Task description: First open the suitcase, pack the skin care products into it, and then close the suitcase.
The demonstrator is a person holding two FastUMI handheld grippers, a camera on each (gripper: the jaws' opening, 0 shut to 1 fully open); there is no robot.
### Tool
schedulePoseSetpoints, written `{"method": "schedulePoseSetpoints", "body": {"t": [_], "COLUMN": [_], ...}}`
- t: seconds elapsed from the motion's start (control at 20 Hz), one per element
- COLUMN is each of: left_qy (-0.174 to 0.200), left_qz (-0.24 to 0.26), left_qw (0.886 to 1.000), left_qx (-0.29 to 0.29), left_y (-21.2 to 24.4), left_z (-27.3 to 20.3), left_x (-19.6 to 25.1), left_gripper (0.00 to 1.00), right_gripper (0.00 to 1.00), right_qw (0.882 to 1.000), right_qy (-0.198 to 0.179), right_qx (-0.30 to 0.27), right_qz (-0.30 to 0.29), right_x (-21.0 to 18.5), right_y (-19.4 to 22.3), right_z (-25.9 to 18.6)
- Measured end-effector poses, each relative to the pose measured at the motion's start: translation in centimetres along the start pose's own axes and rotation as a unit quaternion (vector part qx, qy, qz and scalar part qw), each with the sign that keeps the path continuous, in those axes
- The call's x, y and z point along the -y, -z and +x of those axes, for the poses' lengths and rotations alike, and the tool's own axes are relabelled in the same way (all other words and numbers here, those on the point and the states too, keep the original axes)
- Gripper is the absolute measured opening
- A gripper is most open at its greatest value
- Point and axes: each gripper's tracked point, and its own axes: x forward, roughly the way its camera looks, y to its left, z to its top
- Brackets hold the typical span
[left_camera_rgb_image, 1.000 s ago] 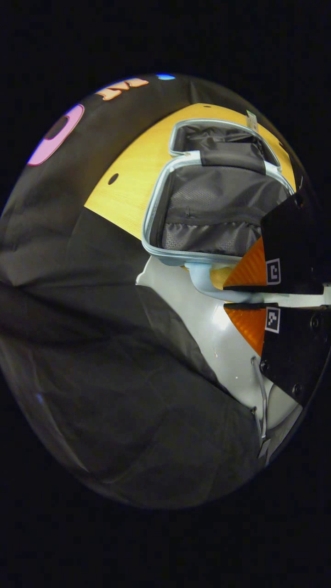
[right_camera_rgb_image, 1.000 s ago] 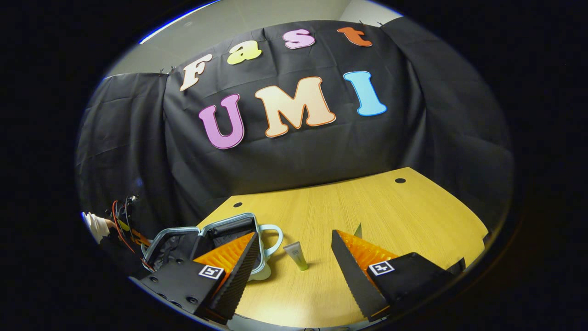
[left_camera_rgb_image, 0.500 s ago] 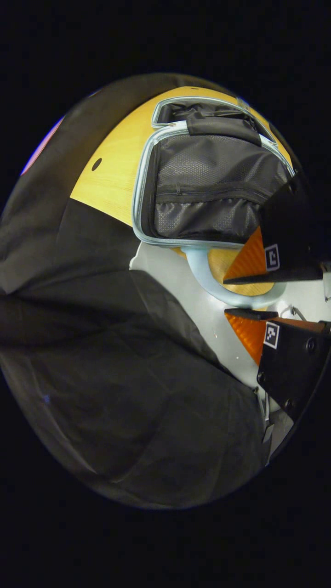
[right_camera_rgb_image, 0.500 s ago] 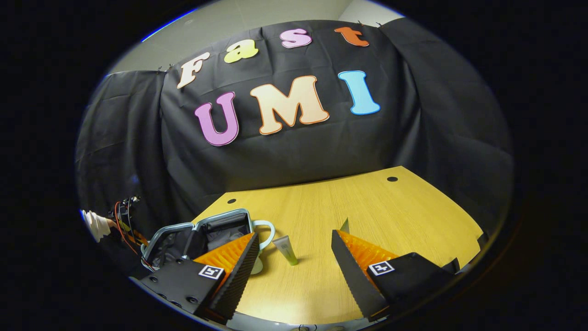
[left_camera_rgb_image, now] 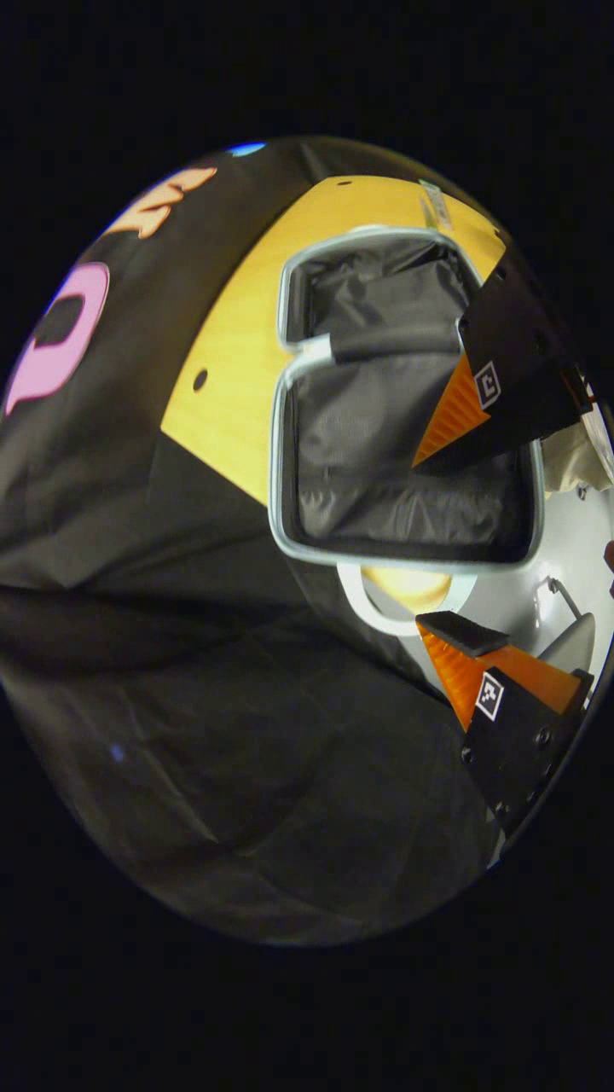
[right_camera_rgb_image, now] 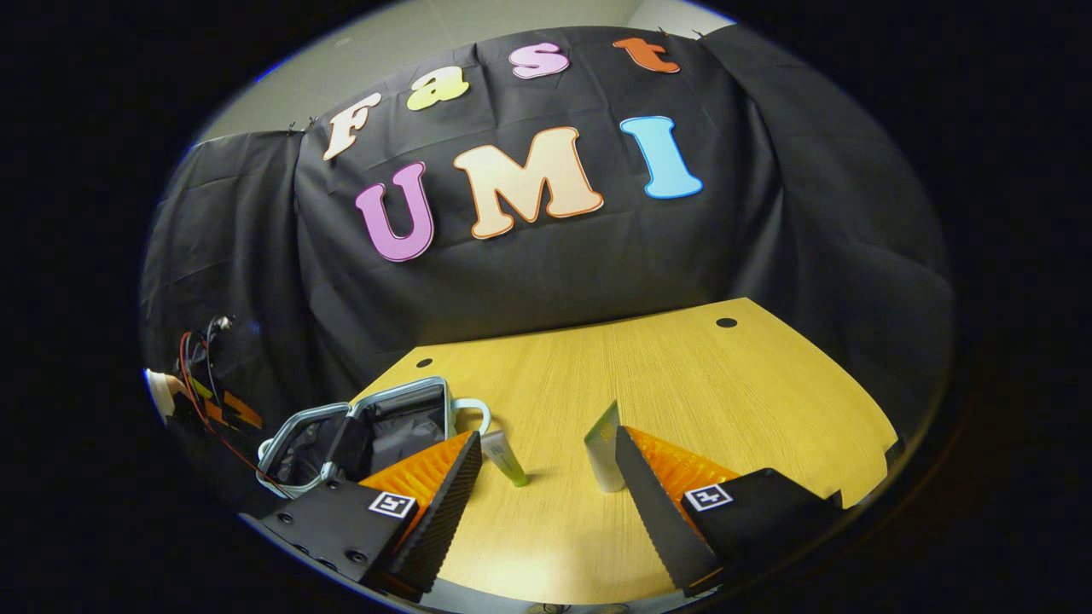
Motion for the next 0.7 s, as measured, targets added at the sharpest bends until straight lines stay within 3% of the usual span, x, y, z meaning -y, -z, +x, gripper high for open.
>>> {"method": "schedulePoseSetpoints", "body": {"t": [0.4, 0.7], "left_qy": [0.147, 0.217], "left_qz": [0.04, 0.084], "left_qw": [0.988, 0.972], "left_qx": [0.015, 0.042], "left_y": [8.5, 14.4], "left_z": [-8.5, -7.9], "left_x": [19.9, 32.3], "left_gripper": [0.96, 0.96], "right_gripper": [0.98, 0.95], "right_qw": [0.998, 0.994], "right_qy": [-0.03, -0.072], "right_qx": [-0.045, -0.078], "right_qz": [-0.024, -0.032], "right_x": [4.3, 5.5], "right_y": [2.0, 4.2], "right_z": [0.8, 3.0]}}
